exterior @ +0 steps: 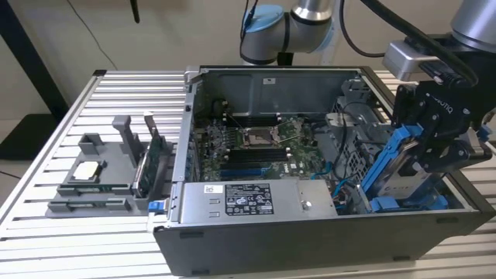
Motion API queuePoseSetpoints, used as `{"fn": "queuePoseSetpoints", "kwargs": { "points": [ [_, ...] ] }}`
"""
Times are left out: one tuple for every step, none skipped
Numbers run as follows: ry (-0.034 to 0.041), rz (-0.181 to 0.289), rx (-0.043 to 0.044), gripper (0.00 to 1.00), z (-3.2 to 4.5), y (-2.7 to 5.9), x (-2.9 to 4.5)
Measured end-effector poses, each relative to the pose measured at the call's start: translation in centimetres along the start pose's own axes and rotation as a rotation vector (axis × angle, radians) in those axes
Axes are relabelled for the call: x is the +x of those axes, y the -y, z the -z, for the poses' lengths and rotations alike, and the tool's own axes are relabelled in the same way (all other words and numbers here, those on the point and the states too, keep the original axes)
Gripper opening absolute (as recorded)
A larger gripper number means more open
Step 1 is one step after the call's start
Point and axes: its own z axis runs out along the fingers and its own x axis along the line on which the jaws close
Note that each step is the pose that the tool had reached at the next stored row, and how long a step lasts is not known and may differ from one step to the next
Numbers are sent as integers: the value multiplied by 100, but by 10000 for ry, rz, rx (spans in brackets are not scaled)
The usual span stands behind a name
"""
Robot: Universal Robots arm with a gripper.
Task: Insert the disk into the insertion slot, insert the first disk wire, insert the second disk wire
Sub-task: 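Insert the disk into the insertion slot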
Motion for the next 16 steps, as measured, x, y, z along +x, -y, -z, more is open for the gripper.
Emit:
{"fn": "queuePoseSetpoints", "kwargs": {
  "points": [
    [0,0,0,33,0,0,0],
    [-1,0,0,33,0,0,0],
    [-1,0,0,33,0,0,0],
    [0,0,0,33,-1,0,0],
    [0,0,0,33,-1,0,0],
    [0,0,0,33,-1,0,0],
    [0,0,0,33,-1,0,0],
    [0,0,0,33,-1,0,0],
    [1,1,2,33,-1,1,0],
    [-1,1,2,34,-1,1,0],
    [-1,1,0,40,-1,0,0],
    [-1,0,0,40,-2,0,0],
    [-1,1,0,47,-2,0,0],
    [1,1,0,47,-2,0,0],
    [2,0,0,47,0,0,0],
    [1,0,0,47,6,0,0]
  ]
}}
